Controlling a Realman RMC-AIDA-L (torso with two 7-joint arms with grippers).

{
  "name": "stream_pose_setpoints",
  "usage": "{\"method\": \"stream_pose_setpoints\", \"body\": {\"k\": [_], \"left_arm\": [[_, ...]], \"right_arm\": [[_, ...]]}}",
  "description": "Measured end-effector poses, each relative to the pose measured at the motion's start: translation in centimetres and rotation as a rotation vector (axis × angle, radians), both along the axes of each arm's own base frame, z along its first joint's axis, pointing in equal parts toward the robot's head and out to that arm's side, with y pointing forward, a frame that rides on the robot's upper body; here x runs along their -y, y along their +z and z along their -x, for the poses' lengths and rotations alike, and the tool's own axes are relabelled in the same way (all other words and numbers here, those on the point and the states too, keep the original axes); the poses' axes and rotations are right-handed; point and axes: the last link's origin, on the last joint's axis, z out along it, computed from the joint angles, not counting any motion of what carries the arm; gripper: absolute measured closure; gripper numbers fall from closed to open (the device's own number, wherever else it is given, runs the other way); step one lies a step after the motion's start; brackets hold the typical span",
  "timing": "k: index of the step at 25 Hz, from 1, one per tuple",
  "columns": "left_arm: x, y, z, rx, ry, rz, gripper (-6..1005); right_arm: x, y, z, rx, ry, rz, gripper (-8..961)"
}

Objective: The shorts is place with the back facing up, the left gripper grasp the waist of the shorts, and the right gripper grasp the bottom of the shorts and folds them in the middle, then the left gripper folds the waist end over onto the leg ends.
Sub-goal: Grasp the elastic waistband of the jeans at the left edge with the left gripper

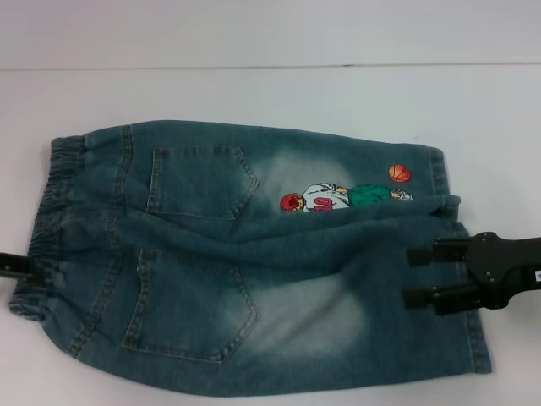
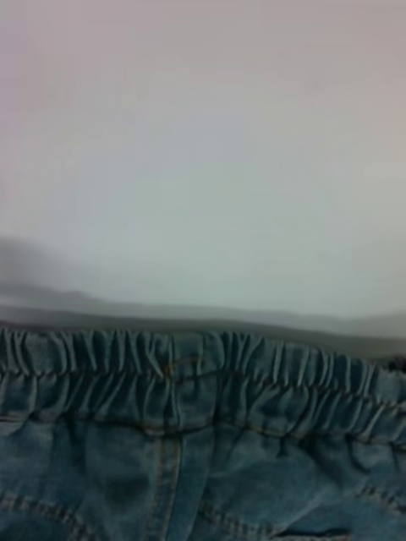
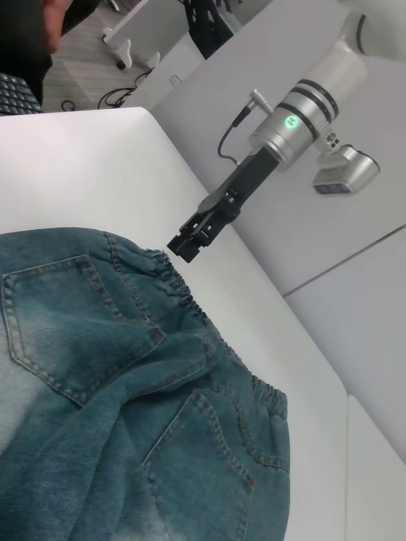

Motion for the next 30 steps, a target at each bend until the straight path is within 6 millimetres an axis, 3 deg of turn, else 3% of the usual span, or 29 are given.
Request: {"method": "stream_pose_setpoints", "body": {"k": [30], "left_arm": [[-0.9, -2.0, -1.2, 0.03, -0.028, 0.054, 145]], "right_arm": [[-0.1, 0.0, -0.2, 0.007, -0.002, -0.011, 15]]}}
